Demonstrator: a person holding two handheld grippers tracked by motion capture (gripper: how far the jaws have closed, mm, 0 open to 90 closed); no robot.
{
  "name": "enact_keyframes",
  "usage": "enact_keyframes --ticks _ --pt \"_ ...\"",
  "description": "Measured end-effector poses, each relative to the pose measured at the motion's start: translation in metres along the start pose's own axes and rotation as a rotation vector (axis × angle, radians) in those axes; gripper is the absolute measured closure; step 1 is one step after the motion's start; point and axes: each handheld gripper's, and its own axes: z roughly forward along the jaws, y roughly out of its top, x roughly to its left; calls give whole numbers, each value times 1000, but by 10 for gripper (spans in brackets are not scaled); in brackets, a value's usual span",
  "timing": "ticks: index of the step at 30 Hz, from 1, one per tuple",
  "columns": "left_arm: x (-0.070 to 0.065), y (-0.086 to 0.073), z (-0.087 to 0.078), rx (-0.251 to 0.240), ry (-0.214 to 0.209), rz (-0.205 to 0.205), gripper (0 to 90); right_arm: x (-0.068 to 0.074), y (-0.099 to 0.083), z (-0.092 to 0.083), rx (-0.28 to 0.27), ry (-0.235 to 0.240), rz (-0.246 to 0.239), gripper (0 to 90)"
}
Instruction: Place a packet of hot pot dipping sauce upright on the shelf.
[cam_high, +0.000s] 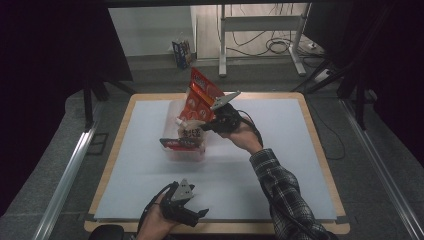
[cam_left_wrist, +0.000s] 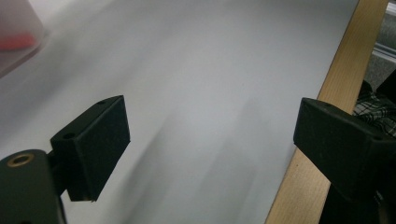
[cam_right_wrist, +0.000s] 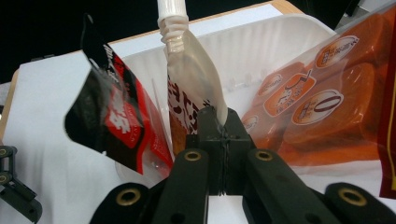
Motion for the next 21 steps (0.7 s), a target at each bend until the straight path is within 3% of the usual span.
enact_keyframes --ticks 8,21 --pt "2 0 -4 -28 -5 -12 84 3 -2 2 -4 -45 -2 592" --pt "2 0 -4 -37 -4 -15 62 9 -3 -3 -19 -99 10 283"
